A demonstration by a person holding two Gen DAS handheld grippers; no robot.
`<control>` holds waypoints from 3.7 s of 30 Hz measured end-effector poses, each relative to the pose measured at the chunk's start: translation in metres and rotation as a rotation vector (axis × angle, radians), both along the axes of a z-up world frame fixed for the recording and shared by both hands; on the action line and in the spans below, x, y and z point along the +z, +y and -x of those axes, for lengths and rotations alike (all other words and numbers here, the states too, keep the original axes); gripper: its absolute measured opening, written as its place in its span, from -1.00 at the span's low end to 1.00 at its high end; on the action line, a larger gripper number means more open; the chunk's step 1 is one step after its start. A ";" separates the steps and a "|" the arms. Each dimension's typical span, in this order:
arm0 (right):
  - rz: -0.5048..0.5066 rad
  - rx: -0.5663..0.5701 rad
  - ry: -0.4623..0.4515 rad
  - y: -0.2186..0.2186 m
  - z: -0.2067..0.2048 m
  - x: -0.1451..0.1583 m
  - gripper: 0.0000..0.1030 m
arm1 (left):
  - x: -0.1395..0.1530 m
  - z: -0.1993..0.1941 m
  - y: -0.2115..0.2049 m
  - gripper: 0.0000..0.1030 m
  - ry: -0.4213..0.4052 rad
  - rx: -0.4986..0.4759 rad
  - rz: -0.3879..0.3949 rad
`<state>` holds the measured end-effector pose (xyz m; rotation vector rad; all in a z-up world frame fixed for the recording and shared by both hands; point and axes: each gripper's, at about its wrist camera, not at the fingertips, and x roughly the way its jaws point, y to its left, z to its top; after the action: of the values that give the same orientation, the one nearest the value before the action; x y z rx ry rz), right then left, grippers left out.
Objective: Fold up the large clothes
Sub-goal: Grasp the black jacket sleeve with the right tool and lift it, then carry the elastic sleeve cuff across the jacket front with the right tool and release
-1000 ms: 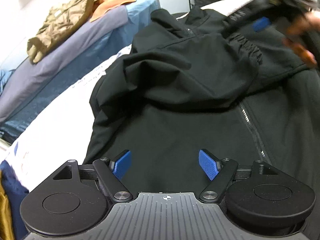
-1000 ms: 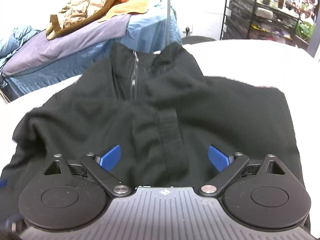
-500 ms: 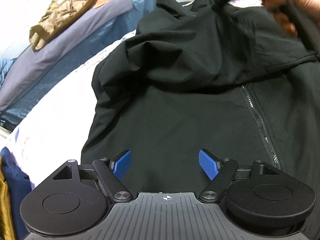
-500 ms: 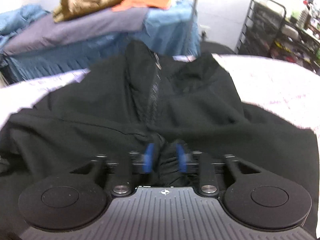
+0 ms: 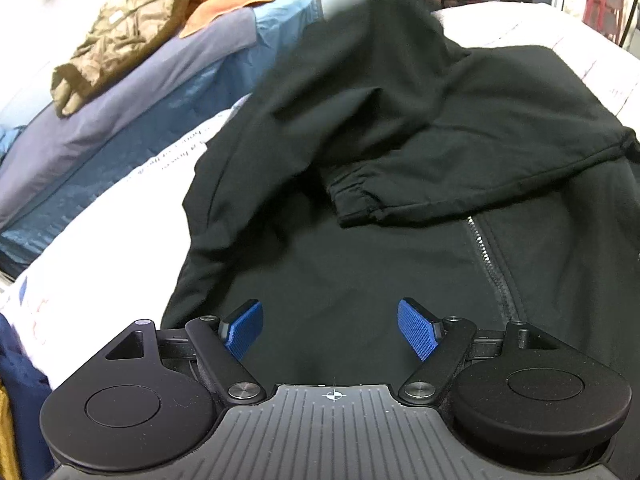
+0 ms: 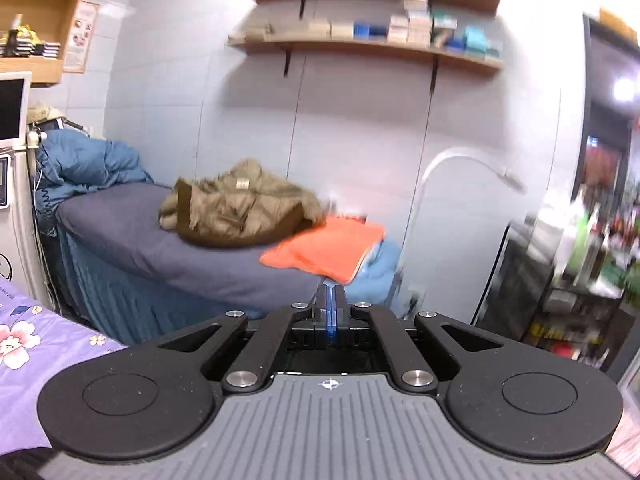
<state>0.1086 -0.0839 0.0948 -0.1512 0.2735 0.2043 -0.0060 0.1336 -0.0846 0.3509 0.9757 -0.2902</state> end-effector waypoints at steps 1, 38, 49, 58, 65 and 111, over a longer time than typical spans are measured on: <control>-0.019 0.014 0.037 -0.011 0.003 -0.003 -0.97 | -0.002 0.000 0.000 1.00 0.002 -0.001 -0.001; -0.135 -0.165 0.393 -0.015 -0.112 -0.159 0.60 | 0.016 0.047 0.094 1.00 -0.015 0.374 -0.024; -0.005 0.047 0.555 -0.022 -0.166 -0.194 -0.69 | 0.006 0.057 0.066 1.00 0.021 0.296 -0.021; 0.291 0.234 0.023 -0.029 -0.012 -0.118 -0.80 | 0.012 0.046 0.053 1.00 -0.006 0.247 0.024; 0.480 0.461 0.171 -0.064 0.105 -0.149 -0.61 | -0.001 0.039 0.045 1.00 0.032 0.186 0.027; -0.796 0.059 0.650 0.064 0.058 -0.074 -0.73 | -0.006 0.041 0.020 1.00 0.025 0.021 -0.004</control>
<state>0.0509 -0.0195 0.0203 0.7118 0.8102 0.4044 -0.0469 0.1535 -0.0906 0.3416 1.0044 -0.2745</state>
